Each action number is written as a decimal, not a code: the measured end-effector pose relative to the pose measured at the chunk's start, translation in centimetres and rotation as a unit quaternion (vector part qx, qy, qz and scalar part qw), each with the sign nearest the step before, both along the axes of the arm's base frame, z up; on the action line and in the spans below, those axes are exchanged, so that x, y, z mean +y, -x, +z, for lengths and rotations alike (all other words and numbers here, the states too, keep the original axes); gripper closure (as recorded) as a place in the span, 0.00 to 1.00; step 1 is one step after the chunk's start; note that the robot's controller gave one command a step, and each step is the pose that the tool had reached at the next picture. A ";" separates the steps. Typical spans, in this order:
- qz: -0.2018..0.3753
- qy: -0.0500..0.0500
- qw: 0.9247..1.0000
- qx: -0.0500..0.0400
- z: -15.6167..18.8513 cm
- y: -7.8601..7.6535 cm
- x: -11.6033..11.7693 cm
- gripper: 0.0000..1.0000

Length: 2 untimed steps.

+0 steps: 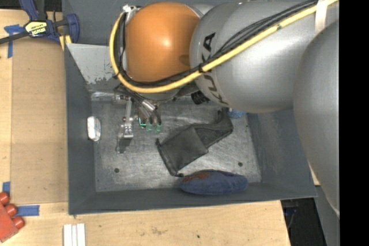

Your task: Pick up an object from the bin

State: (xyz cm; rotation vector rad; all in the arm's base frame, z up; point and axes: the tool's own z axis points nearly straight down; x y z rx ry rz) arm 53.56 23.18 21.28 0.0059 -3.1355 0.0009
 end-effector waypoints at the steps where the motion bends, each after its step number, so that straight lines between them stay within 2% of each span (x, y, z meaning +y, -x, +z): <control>1: 0.035 0.001 0.999 -0.005 5.1 4.5 -7.5 0.00; 2: 0.050 0.001 0.999 0.000 -6.2 4.4 -14.2 0.00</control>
Offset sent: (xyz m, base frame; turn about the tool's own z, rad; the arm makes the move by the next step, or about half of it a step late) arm -0.0454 -0.0709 0.0480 -0.0744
